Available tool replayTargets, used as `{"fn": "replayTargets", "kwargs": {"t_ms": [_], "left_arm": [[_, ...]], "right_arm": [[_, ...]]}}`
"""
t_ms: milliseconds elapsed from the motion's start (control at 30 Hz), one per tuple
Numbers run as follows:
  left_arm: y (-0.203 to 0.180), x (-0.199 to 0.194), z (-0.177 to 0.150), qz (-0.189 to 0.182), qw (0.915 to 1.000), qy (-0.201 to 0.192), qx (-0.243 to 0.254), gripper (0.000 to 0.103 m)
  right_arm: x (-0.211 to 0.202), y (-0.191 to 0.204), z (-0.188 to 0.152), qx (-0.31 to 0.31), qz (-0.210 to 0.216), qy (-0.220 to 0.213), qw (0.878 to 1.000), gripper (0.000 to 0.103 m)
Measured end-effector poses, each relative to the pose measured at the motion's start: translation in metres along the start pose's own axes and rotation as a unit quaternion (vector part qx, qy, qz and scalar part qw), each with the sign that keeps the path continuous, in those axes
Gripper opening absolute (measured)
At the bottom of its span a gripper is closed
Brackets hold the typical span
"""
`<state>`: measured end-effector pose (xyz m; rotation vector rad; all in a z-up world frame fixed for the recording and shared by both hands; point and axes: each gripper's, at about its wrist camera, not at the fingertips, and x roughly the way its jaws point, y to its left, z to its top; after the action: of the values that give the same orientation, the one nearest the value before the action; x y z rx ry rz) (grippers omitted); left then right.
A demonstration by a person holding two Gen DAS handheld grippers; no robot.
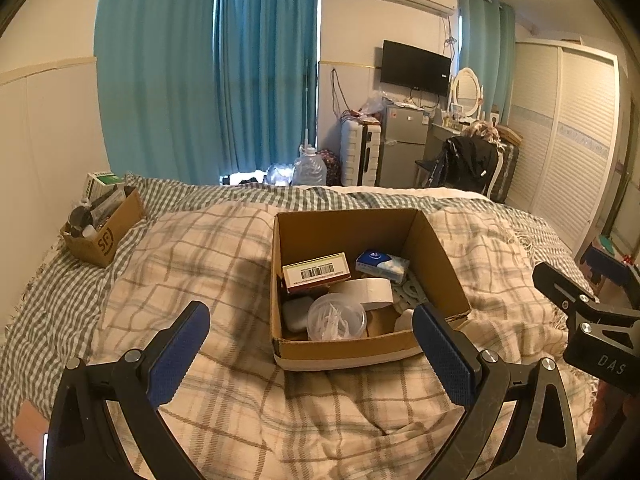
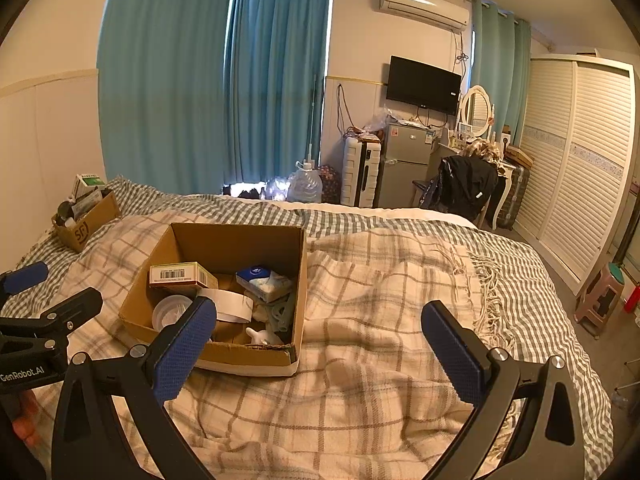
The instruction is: Organize objects
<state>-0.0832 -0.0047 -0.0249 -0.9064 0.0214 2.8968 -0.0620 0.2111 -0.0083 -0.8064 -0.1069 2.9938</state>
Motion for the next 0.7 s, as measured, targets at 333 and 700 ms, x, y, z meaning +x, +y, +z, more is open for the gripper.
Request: {"fn": "replayTargets", "kwargs": {"t_ms": [333,700], "left_arm": [[0.0059,0.0009,0.0003,0.005,0.9999,0.007,-0.012,0.103],[-0.0007,0.0004,-0.0016,0.010,0.9999,0.000,0.009,0.103]], "right_arm": [[-0.0007,-0.0003,0.0002,-0.001,-0.001,0.000,1.000,0.103],[-0.0003,-0.0010,-0.0006,-0.003,-0.002,0.002,1.000,0.103]]}}
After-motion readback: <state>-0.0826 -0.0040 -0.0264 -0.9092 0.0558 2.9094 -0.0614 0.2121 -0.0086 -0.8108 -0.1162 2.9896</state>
